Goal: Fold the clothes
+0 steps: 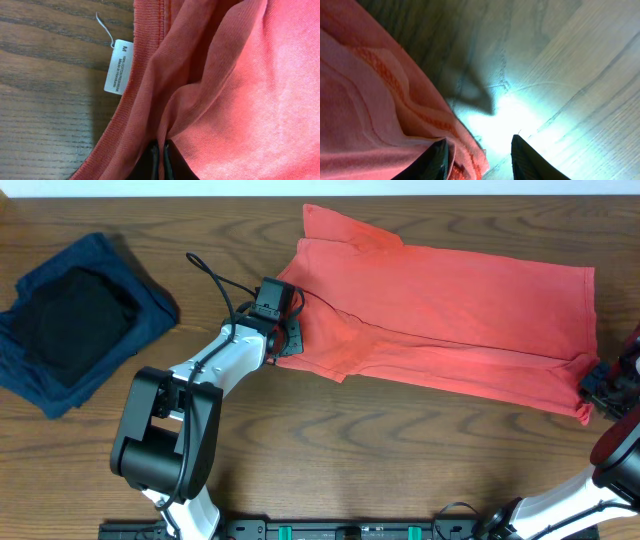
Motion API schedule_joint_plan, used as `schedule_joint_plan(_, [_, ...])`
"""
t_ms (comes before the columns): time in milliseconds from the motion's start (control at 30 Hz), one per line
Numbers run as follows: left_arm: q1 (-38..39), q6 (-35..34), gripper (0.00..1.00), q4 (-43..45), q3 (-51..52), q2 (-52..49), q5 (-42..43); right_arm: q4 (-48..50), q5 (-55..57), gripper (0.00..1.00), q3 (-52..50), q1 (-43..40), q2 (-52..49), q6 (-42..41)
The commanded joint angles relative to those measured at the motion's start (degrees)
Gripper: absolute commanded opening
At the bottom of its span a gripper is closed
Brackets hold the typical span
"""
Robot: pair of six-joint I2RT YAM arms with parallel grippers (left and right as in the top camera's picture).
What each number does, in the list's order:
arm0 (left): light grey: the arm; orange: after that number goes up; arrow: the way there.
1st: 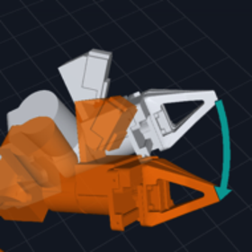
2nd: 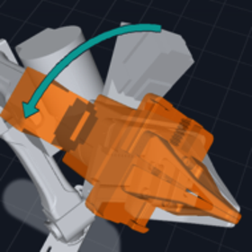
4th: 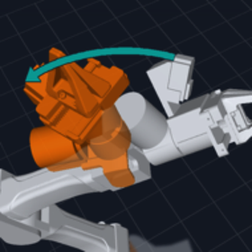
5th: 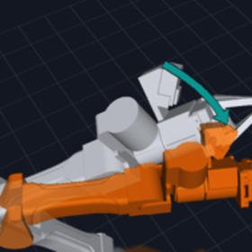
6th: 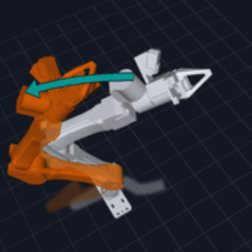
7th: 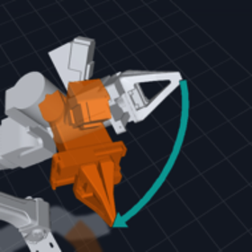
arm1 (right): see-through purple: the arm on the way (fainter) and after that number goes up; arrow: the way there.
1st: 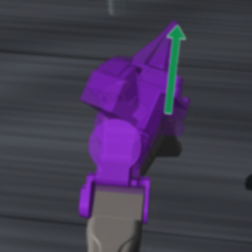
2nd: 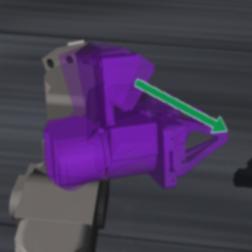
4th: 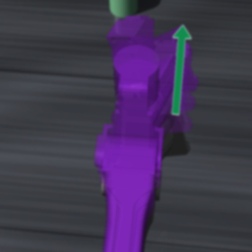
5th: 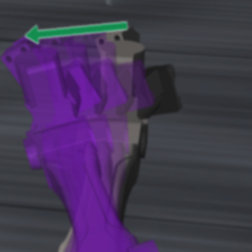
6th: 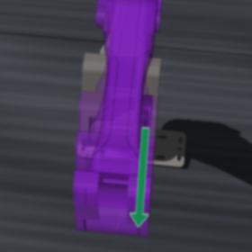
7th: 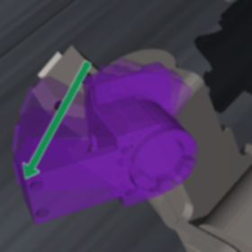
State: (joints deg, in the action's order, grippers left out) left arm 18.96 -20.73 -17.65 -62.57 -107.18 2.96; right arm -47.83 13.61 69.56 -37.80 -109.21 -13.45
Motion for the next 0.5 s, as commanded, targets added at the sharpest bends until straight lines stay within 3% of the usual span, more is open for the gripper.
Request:
schedule_joint_plan(0, [-0.3,0.5,0.06,-0.3,0.2,-0.3,-0.9,0.3,3.8,0.4,1.1,-0.4,1.1,-1.7])
schedule_joint_plan(267, [-0.3,0.5,0.06,-1.1,0.2,-0.3,-0.9,-0.8,7.2,0.4,1.3,-0.4,1.1,-4.5])
schedule_joint_plan(467, [-0.3,0.5,0.06,-1.1,0.1,-0.1,-0.8,-1.9,-6.6,0.4,4.4,-0.4,1.8,-0.8])
